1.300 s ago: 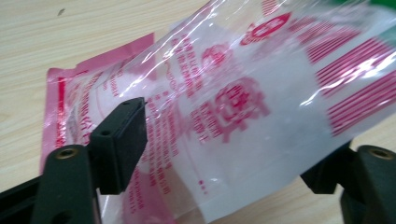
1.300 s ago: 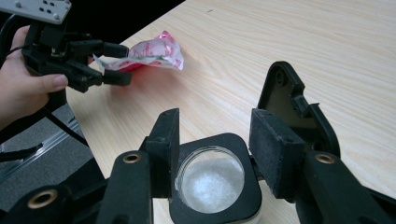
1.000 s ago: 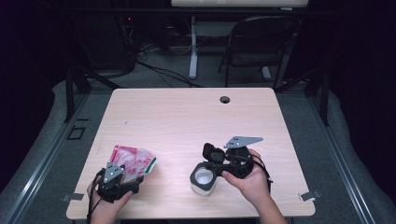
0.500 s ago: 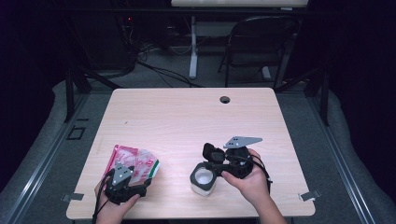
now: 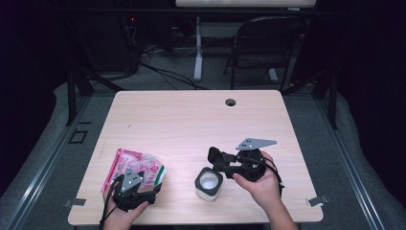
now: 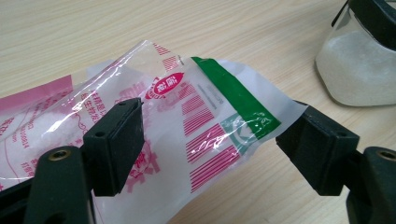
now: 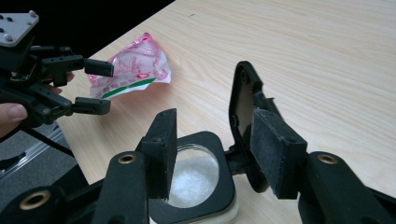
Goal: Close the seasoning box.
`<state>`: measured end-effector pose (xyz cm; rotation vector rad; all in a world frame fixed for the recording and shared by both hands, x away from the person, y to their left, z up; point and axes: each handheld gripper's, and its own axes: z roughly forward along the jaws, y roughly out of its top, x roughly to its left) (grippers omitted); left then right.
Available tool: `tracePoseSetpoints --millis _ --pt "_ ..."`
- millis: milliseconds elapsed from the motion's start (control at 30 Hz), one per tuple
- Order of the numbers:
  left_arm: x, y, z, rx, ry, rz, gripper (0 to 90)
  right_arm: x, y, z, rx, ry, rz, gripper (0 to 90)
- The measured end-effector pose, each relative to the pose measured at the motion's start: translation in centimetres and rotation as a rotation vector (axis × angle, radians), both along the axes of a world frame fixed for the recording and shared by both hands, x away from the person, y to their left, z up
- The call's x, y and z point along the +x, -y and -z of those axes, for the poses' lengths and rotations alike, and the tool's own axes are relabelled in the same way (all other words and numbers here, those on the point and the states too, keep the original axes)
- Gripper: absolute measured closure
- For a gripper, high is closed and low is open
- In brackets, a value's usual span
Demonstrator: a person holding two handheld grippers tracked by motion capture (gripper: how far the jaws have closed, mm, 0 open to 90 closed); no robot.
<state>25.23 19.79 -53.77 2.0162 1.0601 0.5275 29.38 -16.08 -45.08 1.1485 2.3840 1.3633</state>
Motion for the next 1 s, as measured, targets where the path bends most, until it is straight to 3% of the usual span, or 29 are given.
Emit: tracePoseSetpoints --millis 433,633,1000 --pt "-0.2 1.2 -0.1 0.000 0.009 0.036 24.8 -0.3 1.7 -0.9 0.010 0.032 0.051 52.2" --pt "-0.2 1.5 -0.1 0.006 0.003 0.051 25.5 0.1 2.3 -0.3 -0.016 0.024 0.093 53.9" --pt "-0.3 1.1 -0.4 -0.010 -0.011 0.036 29.8 0.8 1.9 0.9 -0.040 -0.012 0.101 65.4"
